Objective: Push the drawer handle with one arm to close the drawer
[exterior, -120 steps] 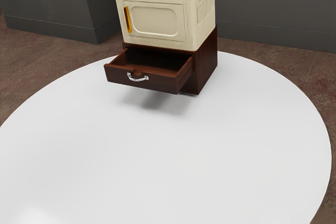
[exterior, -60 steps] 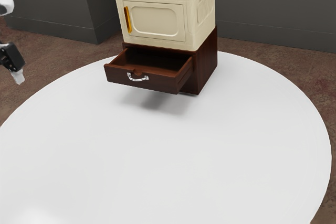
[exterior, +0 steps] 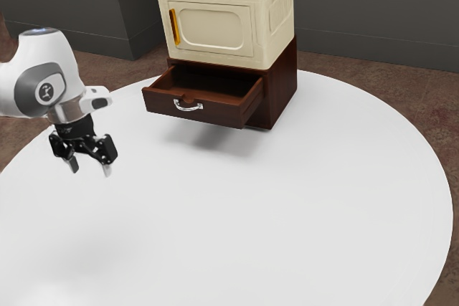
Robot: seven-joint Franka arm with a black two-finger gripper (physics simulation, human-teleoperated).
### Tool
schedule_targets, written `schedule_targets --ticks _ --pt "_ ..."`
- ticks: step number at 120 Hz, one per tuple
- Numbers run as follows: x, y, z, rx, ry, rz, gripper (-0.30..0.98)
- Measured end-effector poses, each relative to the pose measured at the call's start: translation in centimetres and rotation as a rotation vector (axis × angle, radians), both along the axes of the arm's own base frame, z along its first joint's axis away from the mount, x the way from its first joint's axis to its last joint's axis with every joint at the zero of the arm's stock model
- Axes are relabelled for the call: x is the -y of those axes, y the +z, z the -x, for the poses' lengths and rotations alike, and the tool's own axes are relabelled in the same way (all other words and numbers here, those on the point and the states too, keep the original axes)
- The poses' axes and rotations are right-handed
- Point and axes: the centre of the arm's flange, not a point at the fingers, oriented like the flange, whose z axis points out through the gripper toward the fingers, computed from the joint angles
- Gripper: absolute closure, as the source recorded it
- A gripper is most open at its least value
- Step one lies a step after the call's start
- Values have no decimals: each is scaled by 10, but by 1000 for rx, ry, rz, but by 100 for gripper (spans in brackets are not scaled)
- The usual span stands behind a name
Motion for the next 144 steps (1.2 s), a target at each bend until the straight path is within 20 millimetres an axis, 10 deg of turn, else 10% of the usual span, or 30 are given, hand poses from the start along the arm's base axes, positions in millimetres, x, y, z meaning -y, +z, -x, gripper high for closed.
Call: schedule_targets --ticks 51,144 --pt "39 0 -124 135 -58 -36 68" --pt "26 -28 -233 185 -41 -62 78"
